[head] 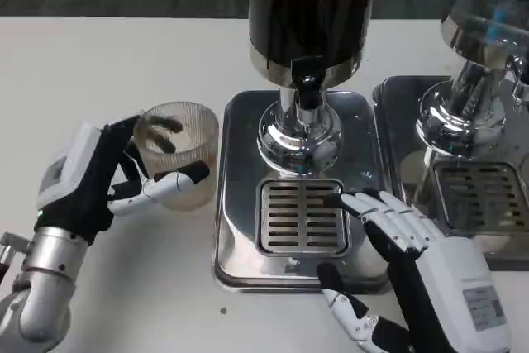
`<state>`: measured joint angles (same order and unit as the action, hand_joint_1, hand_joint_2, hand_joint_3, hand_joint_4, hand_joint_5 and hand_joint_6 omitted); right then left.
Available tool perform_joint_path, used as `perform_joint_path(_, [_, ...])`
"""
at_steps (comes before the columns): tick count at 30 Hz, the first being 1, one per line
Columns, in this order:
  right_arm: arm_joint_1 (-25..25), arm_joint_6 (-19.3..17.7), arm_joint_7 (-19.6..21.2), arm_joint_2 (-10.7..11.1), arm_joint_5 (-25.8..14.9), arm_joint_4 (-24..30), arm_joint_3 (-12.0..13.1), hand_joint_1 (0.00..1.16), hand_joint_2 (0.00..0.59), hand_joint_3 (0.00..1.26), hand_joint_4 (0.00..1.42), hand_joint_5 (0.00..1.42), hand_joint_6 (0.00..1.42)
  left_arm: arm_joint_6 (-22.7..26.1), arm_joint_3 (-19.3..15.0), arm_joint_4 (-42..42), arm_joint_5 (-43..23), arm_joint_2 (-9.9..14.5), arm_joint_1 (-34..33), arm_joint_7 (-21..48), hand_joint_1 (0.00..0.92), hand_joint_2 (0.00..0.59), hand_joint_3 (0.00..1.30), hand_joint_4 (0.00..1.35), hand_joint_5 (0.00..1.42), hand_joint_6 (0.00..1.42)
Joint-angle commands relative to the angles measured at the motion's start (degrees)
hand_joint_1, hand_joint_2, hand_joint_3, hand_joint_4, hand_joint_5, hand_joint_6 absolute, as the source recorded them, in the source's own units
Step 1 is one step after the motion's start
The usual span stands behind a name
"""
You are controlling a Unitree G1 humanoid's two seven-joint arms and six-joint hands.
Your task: Grasp the cup under the faucet to collect the drink, then remove the cup.
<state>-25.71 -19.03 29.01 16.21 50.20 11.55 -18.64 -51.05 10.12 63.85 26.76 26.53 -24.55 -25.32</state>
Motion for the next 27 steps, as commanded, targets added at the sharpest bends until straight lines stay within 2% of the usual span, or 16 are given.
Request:
perform_joint_path(1, [0.0, -0.8, 0.9, -0.1, -0.4, -0.5, 0.3, 0.44, 0.420, 0.28, 0.24, 0.18, 0.22, -3.1, -1.3, -2.9, -1.4, 0.1, 0.4, -0.5, 0.318, 0.127, 0.53, 0.64, 0.85, 0.97])
perform_joint_path(4, [0.0, -0.9, 1.0, -0.1, -0.5, -0.4, 0.4, 0.44, 0.420, 0.28, 0.24, 0.18, 0.22, -3.6, -0.7, -3.8, -1.0, -0.4, 0.0, 0.2, 0.317, 0.128, 0.53, 0.64, 0.85, 0.97])
perform_joint_path(17, [-1.4, -0.3, 2.2, -0.9, 0.2, 0.8, 0.5, 0.44, 0.420, 0.28, 0.24, 0.18, 0.21, -0.8, 4.3, -0.9, 3.0, -5.4, -3.9, 3.0, 0.310, 0.125, 0.52, 0.64, 0.83, 0.95])
perform_joint_path(27, [-3.4, 0.6, 2.4, -2.5, 1.3, 2.5, 0.4, 0.44, 0.420, 0.28, 0.24, 0.19, 0.21, 0.8, 7.6, 1.5, 5.4, -7.8, -6.4, 3.2, 0.301, 0.128, 0.52, 0.63, 0.83, 0.93])
